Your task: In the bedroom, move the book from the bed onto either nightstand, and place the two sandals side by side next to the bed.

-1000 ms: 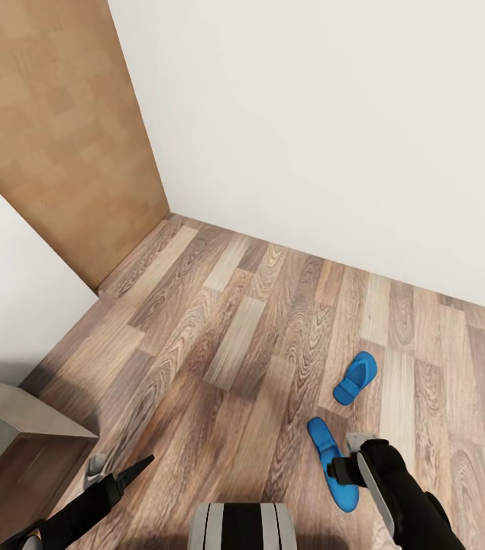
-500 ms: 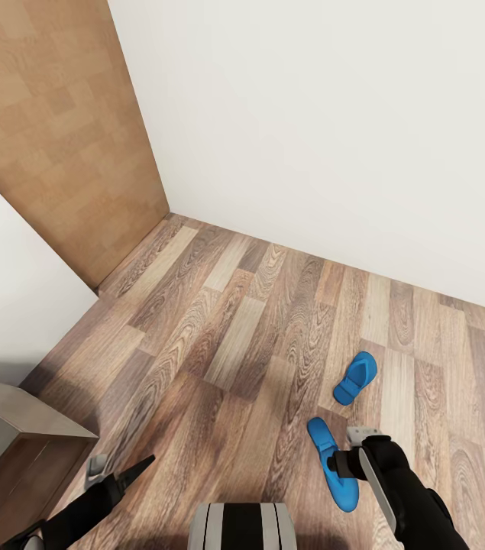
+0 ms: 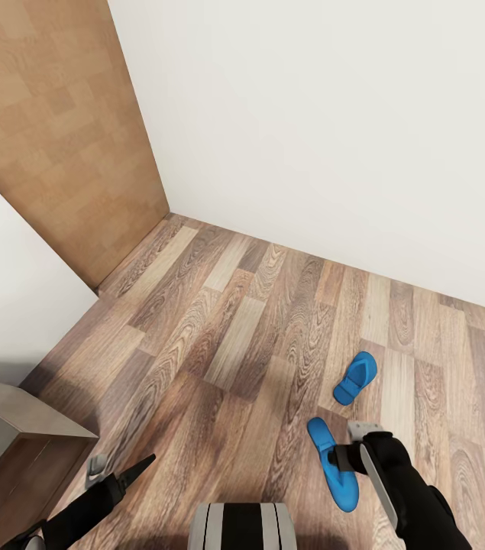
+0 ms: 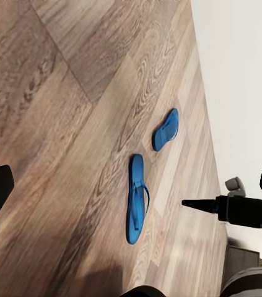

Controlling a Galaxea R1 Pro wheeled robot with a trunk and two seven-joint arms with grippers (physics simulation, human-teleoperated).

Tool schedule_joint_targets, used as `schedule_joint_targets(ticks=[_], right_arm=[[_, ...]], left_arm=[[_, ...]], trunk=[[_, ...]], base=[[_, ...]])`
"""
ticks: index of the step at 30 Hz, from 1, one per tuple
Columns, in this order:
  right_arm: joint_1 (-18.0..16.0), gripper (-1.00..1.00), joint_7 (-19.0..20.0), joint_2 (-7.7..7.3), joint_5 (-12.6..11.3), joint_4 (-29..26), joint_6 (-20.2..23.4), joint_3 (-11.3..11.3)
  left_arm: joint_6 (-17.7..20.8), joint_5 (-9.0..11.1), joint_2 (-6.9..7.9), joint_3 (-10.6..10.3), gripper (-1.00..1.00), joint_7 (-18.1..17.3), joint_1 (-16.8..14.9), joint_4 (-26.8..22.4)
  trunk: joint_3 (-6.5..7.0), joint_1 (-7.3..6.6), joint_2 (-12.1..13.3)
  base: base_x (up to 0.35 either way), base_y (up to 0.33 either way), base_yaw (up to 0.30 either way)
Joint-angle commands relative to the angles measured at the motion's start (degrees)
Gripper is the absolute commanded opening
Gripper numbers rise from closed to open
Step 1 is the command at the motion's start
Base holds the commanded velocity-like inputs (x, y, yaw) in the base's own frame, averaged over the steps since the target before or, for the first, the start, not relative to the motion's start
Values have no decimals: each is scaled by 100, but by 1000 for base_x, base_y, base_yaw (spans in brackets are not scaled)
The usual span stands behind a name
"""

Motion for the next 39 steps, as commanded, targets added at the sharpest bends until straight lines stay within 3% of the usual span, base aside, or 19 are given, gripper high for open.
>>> schedule_joint_targets(ticks=[1, 15, 20, 22, 25, 33, 39], right_arm=[[-2, 100, 1, 2, 3, -30, 24, -1], [-2, 100, -2, 8, -7, -237, -9, 16], [-2, 100, -2, 31, -1, -168, -516, 36], [-2, 100, -2, 34, 15, -153, -995, 41], [-2, 100, -2, 33, 8, -151, -1197, 42], [-2, 100, -2, 21, 7, -142, -1339, 40], [-2, 100, 5, 4, 6, -148, -1342, 41]], left_arm=[[52, 30, 1, 0, 100, -10, -1, 1], [-12, 29, -7, -19, 100, -10, -4, 166], [-73, 30, -8, -21, 100, -10, -2, 214], [-80, 30, -8, -22, 100, -10, -4, 219], [-82, 30, -8, -22, 100, -10, -5, 222], [-83, 30, -43, -22, 100, -10, -3, 223], [-83, 29, -56, -22, 100, -10, -5, 225]], trunk=[[-4, -1, -1], [-4, -1, -1], [-4, -1, -1], [-4, -1, -1], [-4, -1, -1], [-4, -1, -1], [-136, 15, -9]], base=[[0, 0, 0], [0, 0, 0], [0, 0, 0], [0, 0, 0], [0, 0, 0], [0, 0, 0], [0, 0, 0]])
